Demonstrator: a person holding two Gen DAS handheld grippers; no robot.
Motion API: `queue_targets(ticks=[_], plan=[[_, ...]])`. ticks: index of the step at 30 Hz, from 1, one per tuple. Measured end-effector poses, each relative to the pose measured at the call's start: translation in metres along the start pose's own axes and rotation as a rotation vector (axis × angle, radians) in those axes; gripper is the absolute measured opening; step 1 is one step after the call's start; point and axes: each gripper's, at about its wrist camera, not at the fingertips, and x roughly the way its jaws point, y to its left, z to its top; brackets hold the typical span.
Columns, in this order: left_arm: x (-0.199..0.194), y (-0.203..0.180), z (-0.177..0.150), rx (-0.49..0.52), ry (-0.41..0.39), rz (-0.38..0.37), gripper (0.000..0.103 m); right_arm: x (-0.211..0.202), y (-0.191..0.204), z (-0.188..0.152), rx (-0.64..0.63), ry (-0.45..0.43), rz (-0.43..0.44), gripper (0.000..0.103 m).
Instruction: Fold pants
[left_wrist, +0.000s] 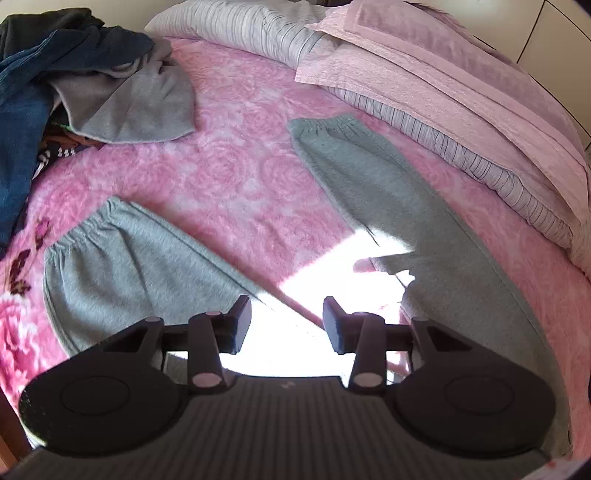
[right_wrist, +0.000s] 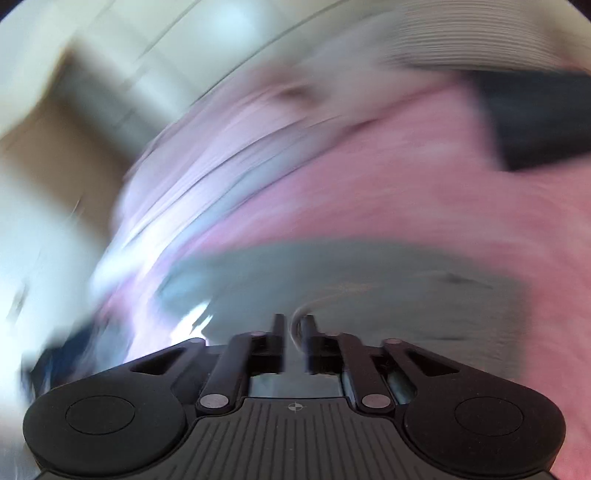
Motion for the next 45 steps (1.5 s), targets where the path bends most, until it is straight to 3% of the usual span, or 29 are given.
queue_targets(ticks=[2, 4, 7, 10, 13, 17, 24, 29, 34, 38, 41, 43, 44, 45], plan=[[-0.005, 0.001, -0.007, -0.022, 0.009, 0.014, 0.037, 0.005, 0.011, 0.000, -0.119, 0.001, -0.060, 0.055], [-0.012, 0.004, -0.012, -0.042, 0.004, 0.015, 0.037, 0.008, -0.019, 0.001, -0.049, 0.001, -0.144, 0.055], [-0.019, 0.008, -0.011, -0.049, -0.015, 0.027, 0.037, 0.010, -0.099, -0.005, 0.170, -0.005, -0.250, 0.055], [-0.021, 0.013, -0.010, -0.071, -0.022, 0.033, 0.037, 0.016, -0.164, -0.006, 0.318, -0.035, -0.309, 0.045], [-0.019, 0.013, -0.014, -0.077, -0.014, 0.036, 0.037, 0.026, -0.207, -0.004, 0.501, -0.093, -0.196, 0.038], [-0.015, 0.009, -0.023, -0.059, 0.016, 0.048, 0.037, 0.050, -0.227, -0.004, 0.571, -0.067, -0.200, 0.026], [-0.017, 0.007, -0.025, -0.059, 0.008, 0.056, 0.037, 0.027, -0.241, -0.019, 0.667, -0.118, -0.134, 0.026], [-0.011, 0.000, -0.026, -0.061, 0.018, 0.051, 0.037, 0.046, -0.252, -0.024, 0.722, -0.111, -0.118, 0.026], [-0.009, -0.008, -0.031, -0.043, 0.030, 0.045, 0.037, 0.048, -0.276, -0.043, 0.882, -0.160, -0.004, 0.026], [-0.008, -0.011, -0.031, -0.049, 0.032, 0.046, 0.037, 0.031, -0.271, -0.048, 0.847, -0.162, 0.009, 0.026], [-0.006, -0.016, -0.032, -0.042, 0.034, 0.041, 0.037, 0.038, -0.270, -0.048, 0.834, -0.162, 0.063, 0.026], [-0.004, -0.021, -0.032, -0.030, 0.035, 0.036, 0.037, 0.049, -0.270, -0.042, 0.818, -0.169, 0.049, 0.026], [-0.004, -0.023, -0.032, -0.024, 0.035, 0.034, 0.037, 0.054, -0.269, -0.039, 0.808, -0.179, 0.041, 0.023], [-0.003, -0.026, -0.032, -0.017, 0.037, 0.033, 0.037, 0.056, -0.267, -0.036, 0.794, -0.191, 0.025, 0.004]])
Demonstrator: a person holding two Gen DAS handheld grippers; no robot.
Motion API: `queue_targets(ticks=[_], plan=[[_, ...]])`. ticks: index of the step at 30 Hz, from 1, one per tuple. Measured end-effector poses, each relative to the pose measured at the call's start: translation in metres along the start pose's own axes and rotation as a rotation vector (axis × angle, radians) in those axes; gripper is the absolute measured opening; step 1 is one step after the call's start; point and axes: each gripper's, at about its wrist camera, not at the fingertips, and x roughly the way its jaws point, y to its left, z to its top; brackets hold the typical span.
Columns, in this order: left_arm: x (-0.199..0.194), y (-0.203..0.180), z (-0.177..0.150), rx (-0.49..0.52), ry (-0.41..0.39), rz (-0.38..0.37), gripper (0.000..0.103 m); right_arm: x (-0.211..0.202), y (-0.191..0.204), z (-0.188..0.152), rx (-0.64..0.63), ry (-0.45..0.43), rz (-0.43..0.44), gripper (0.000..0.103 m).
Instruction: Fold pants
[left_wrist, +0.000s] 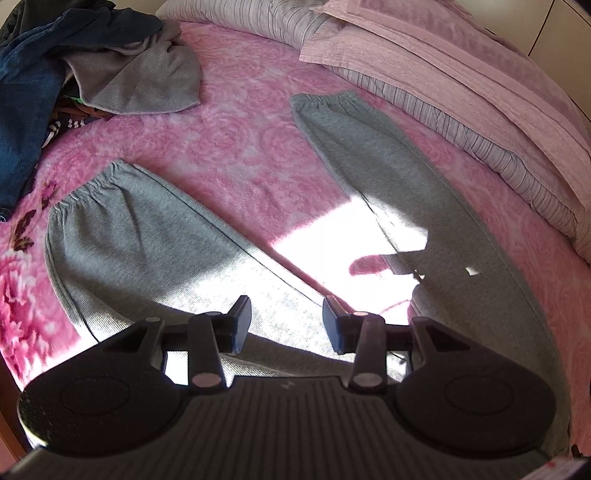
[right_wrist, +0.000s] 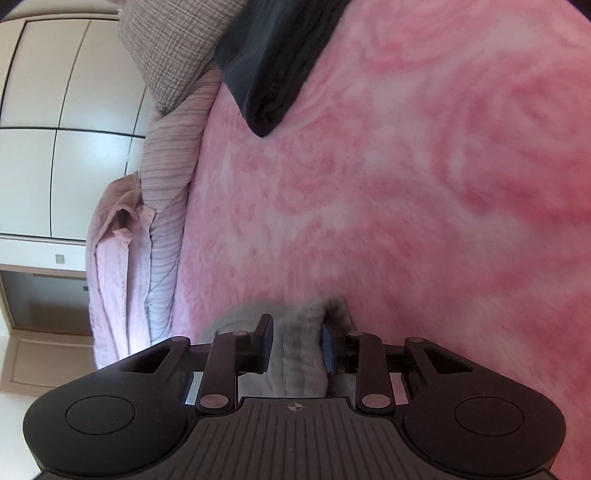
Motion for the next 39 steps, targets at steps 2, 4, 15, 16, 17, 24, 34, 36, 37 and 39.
queue_targets(ticks=[2, 4, 15, 16, 17, 24, 34, 36, 37, 39], plan=[[0.001, -0.003, 0.000, 0.011, 0.001, 0.000, 0.037, -0.008, 0.022, -0.004, -0.134, -0.058, -0.017, 0.002], [-0.001, -0.004, 0.002, 0.025, -0.005, 0.000, 0.037, -0.033, 0.050, -0.013, -0.265, -0.179, 0.084, 0.002], [0.008, 0.005, -0.003, 0.058, 0.012, 0.004, 0.036, -0.048, 0.053, -0.022, -0.284, -0.172, -0.228, 0.046], [0.008, 0.008, -0.003, 0.057, 0.017, 0.005, 0.036, -0.064, 0.052, -0.033, -0.281, -0.154, -0.240, 0.046], [0.008, 0.011, -0.003, 0.051, 0.022, 0.004, 0.036, -0.079, 0.049, -0.045, -0.266, -0.120, -0.253, 0.046], [0.011, 0.038, -0.001, 0.064, 0.065, -0.005, 0.036, -0.156, 0.004, -0.166, -0.039, 0.072, -0.313, 0.046], [0.028, 0.099, 0.018, 0.134, 0.101, -0.052, 0.035, -0.151, 0.042, -0.215, -0.145, -0.131, -0.489, 0.015], [0.029, 0.121, 0.028, 0.180, 0.081, -0.025, 0.035, -0.138, 0.045, -0.215, -0.182, -0.101, -0.613, 0.018], [0.031, 0.133, 0.032, 0.199, 0.077, -0.006, 0.035, -0.132, 0.048, -0.214, -0.174, -0.089, -0.649, 0.020], [0.036, 0.157, 0.042, 0.218, 0.072, 0.025, 0.035, -0.121, 0.069, -0.213, -0.219, -0.090, -0.763, 0.037]])
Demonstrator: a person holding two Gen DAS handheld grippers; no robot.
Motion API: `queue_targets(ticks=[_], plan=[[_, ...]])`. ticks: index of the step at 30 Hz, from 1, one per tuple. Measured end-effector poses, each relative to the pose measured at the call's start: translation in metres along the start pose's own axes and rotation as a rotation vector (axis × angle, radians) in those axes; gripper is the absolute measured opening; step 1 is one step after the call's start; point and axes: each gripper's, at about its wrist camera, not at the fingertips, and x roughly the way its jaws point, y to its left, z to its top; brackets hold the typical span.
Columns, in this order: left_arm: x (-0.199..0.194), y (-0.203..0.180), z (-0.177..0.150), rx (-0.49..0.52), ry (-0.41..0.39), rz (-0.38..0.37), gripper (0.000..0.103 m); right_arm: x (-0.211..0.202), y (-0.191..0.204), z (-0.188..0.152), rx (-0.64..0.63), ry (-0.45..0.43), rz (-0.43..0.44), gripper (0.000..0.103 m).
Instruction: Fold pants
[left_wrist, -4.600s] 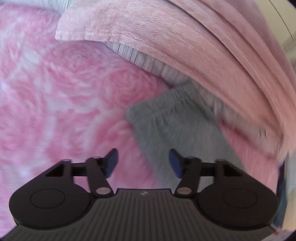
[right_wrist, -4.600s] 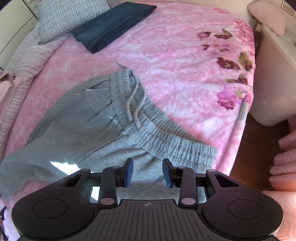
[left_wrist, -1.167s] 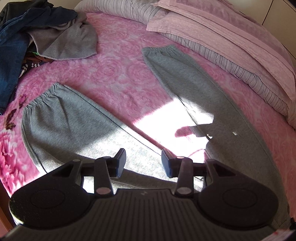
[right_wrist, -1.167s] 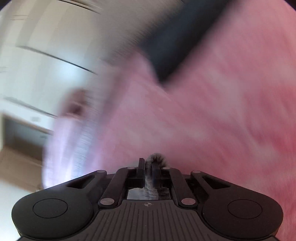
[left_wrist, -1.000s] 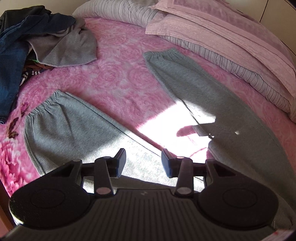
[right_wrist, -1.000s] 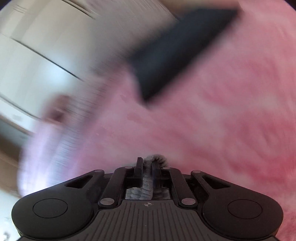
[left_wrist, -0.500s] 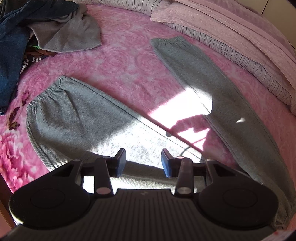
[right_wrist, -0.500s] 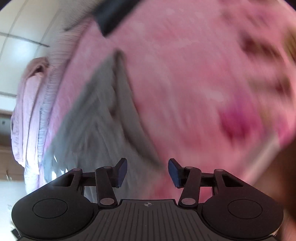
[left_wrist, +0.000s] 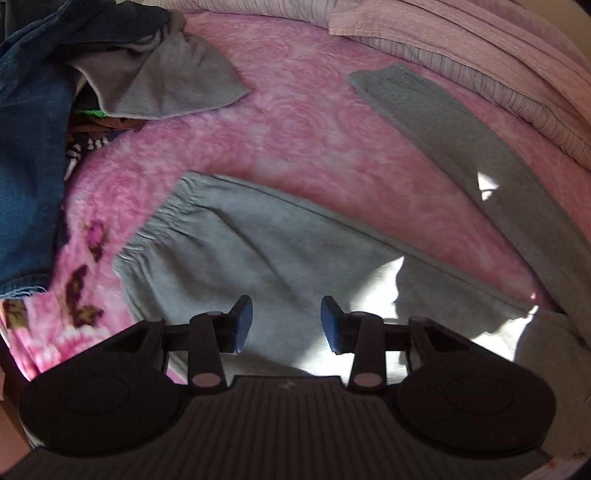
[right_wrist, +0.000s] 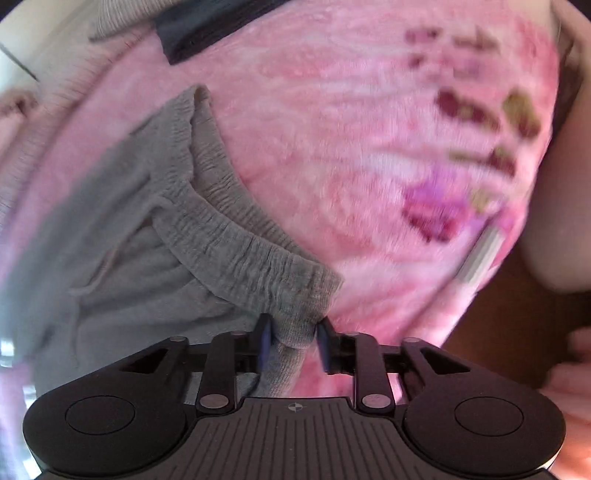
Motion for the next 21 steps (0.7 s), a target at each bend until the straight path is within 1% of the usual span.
queue_targets(ticks=[1, 2, 3, 4, 5, 6, 8, 9, 10, 11, 12, 15, 17, 19, 21], plan=[[0.002, 0.012, 0.003, 0.011, -0.003, 0.013, 0.035, -0.007, 0.011, -0.001, -0.029, -0.012, -0.080, 0.043], [0.005, 0.021, 0.005, 0.031, -0.006, 0.028, 0.035, -0.015, 0.022, -0.009, -0.060, -0.037, -0.162, 0.046], [0.007, 0.028, 0.006, 0.058, -0.009, 0.043, 0.035, -0.026, 0.035, -0.016, -0.099, -0.086, -0.222, 0.047], [0.010, 0.035, 0.007, 0.088, -0.008, 0.054, 0.035, -0.036, 0.047, -0.026, -0.144, -0.136, -0.241, 0.048], [0.013, 0.041, 0.008, 0.108, -0.005, 0.059, 0.035, -0.043, 0.052, -0.039, -0.174, -0.149, -0.221, 0.052], [0.017, 0.048, 0.009, 0.109, -0.002, 0.059, 0.035, -0.047, 0.056, -0.047, -0.166, -0.135, -0.186, 0.053], [0.024, 0.069, 0.012, 0.064, 0.006, 0.061, 0.036, -0.042, 0.055, -0.059, -0.067, -0.098, -0.116, 0.054], [0.028, 0.080, 0.014, 0.029, 0.008, 0.063, 0.036, -0.036, 0.052, -0.062, -0.004, -0.076, -0.101, 0.054], [0.032, 0.090, 0.016, -0.001, 0.006, 0.064, 0.036, -0.033, 0.048, -0.068, 0.055, -0.056, -0.105, 0.054], [0.036, 0.099, 0.019, -0.016, 0.002, 0.070, 0.037, -0.031, 0.046, -0.074, 0.100, -0.045, -0.104, 0.054], [0.041, 0.105, 0.023, -0.009, -0.004, 0.083, 0.040, -0.030, 0.044, -0.080, 0.129, -0.038, -0.091, 0.054], [0.064, 0.116, 0.033, 0.068, -0.023, 0.128, 0.045, -0.032, 0.046, -0.092, 0.140, -0.027, -0.064, 0.054], [0.078, 0.116, 0.044, 0.115, -0.040, 0.118, 0.046, -0.036, 0.048, -0.099, 0.107, -0.026, -0.085, 0.054], [0.085, 0.109, 0.060, 0.178, -0.088, 0.076, 0.050, -0.036, 0.050, -0.100, 0.078, -0.039, -0.091, 0.054], [0.097, 0.099, 0.076, 0.251, -0.091, 0.005, 0.067, -0.034, 0.053, -0.100, 0.051, -0.049, -0.108, 0.054]])
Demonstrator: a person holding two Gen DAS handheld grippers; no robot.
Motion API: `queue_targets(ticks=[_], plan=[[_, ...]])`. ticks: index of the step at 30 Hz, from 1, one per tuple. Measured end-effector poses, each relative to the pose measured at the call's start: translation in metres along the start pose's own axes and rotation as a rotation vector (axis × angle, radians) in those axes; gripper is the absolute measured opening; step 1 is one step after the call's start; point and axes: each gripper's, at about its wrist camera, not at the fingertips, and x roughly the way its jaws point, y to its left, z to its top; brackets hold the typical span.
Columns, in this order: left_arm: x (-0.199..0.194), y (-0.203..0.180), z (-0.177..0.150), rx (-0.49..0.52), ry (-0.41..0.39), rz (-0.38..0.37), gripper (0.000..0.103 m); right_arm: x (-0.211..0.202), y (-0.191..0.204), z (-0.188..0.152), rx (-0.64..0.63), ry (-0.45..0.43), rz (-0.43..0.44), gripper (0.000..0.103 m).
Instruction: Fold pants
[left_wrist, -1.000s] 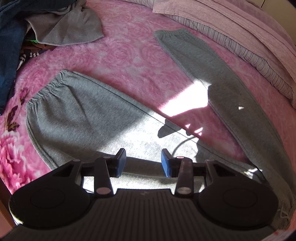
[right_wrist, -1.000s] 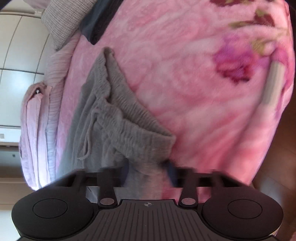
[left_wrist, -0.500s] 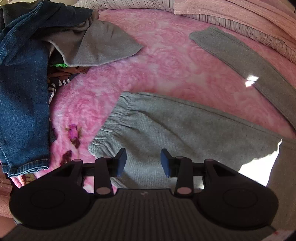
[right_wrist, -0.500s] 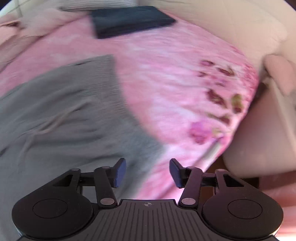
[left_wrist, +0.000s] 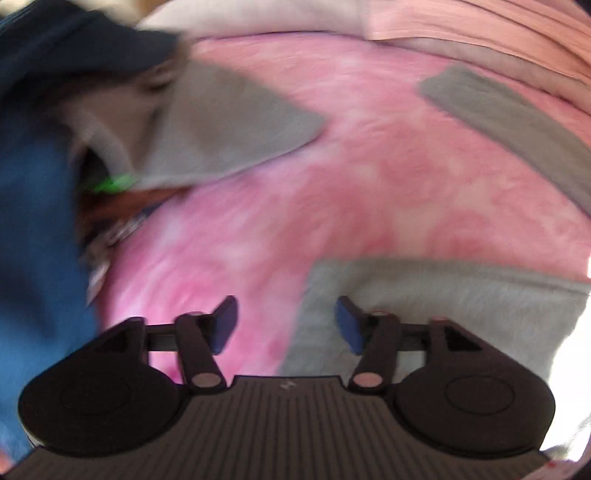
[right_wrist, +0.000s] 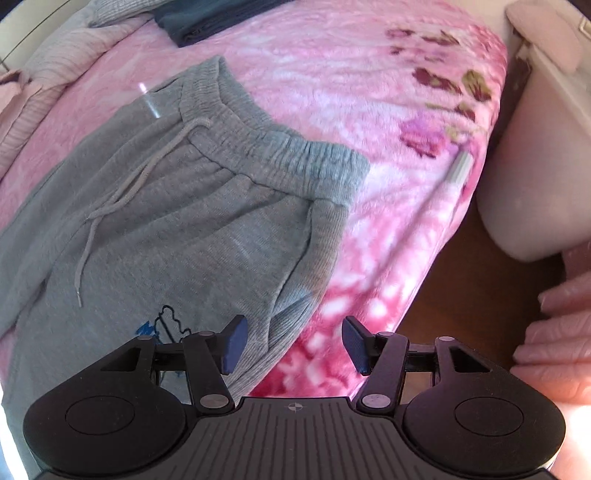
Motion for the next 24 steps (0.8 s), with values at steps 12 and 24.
queue_targets(ticks=[12, 24], plan=[[0.037, -0.031, 0.021, 0.171, -0.060, 0.095, 0.032, 0.001, 0.034, 0.000, -0.206, -0.137, -0.060, 0.054], [-0.048, -0.050, -0.013, 0.176, -0.083, -0.026, 0.049, 0.027, 0.083, -0.043, -0.639, -0.189, 0.029, 0.060]])
